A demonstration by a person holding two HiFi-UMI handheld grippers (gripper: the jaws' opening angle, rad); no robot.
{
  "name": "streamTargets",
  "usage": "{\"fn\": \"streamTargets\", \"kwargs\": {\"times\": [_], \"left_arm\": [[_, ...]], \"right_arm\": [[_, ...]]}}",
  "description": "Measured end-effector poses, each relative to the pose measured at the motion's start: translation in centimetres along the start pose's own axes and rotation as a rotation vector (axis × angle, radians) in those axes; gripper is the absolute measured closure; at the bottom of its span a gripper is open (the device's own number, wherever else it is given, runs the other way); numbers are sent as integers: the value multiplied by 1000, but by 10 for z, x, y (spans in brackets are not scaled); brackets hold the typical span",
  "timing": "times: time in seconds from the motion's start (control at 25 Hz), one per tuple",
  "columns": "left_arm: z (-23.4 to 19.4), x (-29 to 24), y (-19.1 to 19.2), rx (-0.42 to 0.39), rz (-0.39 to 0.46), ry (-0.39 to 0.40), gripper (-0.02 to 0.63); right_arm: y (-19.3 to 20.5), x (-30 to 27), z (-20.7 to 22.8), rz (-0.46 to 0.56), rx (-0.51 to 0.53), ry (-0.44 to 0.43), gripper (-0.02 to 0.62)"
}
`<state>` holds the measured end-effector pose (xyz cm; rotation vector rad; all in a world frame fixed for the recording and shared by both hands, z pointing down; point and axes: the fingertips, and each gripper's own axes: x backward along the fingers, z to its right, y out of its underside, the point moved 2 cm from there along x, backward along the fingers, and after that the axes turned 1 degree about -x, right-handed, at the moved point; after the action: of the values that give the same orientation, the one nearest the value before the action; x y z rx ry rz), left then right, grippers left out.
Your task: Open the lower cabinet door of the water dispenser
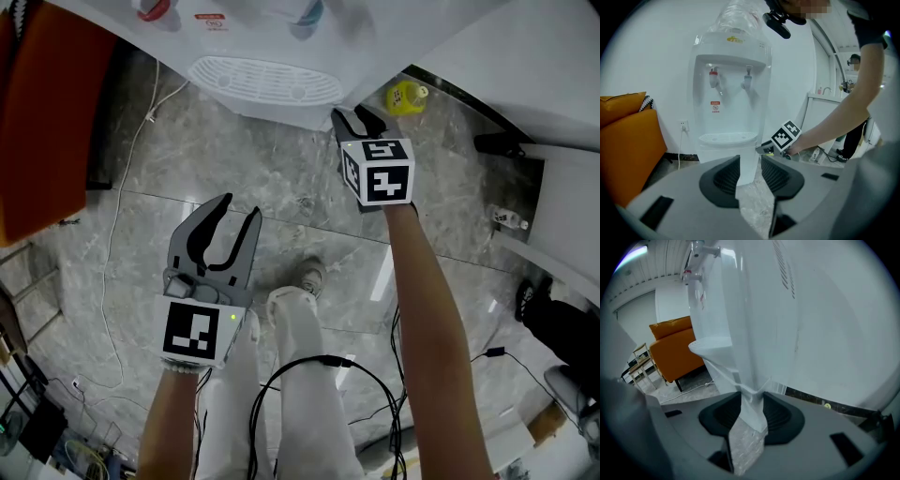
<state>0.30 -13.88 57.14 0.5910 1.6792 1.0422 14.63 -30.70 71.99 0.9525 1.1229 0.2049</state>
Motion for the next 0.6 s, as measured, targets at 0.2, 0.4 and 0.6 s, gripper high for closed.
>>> {"fn": "streamTargets", "kwargs": {"times": [0.2,0.4,0.6], "left_arm": [[1,4,1,-2,-2,5,463],[3,12,1,2,3,6,463],[0,21,5,9,2,9,463]], "right_arm": [[16,13,-15,2,7,-12,462],[27,22,-27,-11,7,-10,468],[37,32,-43,-33,13,-34,480]]}}
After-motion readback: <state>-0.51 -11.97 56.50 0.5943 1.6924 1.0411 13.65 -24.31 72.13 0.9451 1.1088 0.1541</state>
